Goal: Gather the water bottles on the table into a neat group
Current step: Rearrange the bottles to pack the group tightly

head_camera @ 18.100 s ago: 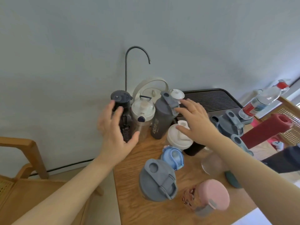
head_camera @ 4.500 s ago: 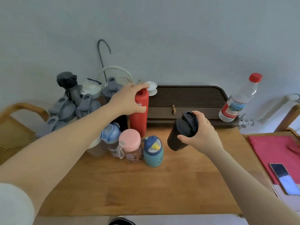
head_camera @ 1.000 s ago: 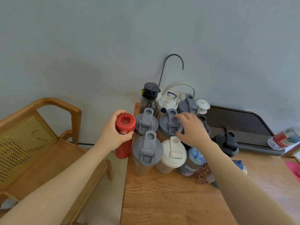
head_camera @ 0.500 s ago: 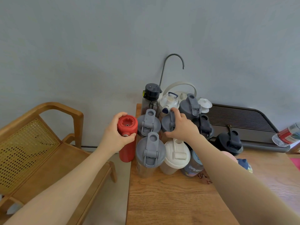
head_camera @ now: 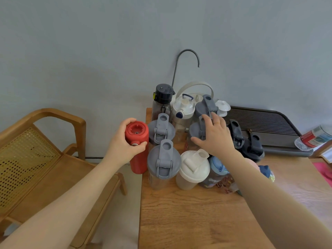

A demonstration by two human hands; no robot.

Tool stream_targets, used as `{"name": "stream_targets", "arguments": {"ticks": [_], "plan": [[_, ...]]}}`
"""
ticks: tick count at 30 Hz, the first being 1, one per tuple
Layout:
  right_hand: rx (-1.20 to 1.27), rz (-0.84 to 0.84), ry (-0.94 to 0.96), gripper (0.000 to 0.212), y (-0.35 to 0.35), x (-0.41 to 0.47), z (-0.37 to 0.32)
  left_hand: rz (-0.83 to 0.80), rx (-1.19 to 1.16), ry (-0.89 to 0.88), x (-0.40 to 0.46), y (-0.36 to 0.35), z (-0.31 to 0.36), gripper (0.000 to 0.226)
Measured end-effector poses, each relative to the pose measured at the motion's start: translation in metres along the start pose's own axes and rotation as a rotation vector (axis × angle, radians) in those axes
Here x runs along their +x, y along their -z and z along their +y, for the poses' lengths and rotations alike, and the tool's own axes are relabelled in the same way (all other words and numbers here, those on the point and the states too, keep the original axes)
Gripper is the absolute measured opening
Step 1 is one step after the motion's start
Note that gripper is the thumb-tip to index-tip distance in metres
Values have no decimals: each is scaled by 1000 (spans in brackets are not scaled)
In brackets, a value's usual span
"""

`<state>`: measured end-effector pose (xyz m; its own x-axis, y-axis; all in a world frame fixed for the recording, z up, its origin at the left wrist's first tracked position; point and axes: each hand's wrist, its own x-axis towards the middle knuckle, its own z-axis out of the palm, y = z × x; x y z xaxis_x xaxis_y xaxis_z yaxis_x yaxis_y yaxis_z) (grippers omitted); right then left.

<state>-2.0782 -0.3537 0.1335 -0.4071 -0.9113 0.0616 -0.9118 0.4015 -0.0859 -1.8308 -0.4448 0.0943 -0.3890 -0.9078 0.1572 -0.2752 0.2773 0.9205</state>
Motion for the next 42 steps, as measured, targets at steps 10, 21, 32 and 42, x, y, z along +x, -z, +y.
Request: {"name": "stream_targets", "arguments": {"ticks": [10,21,32,42], "plan": [[-451,-153,635,94,-21,-55,2,-16,11,-9,-2,-3,0,68],[-296,-283,640,87,-22,-72,10,5,20,-45,-13,-9,4,67],[-1,-134,24,96,-14,9,-17,10,-14,-18,-16,-10,6,66],[-139,-30,22,80,8,13,-35,-83,26,27,-13,-5,9,67]]}}
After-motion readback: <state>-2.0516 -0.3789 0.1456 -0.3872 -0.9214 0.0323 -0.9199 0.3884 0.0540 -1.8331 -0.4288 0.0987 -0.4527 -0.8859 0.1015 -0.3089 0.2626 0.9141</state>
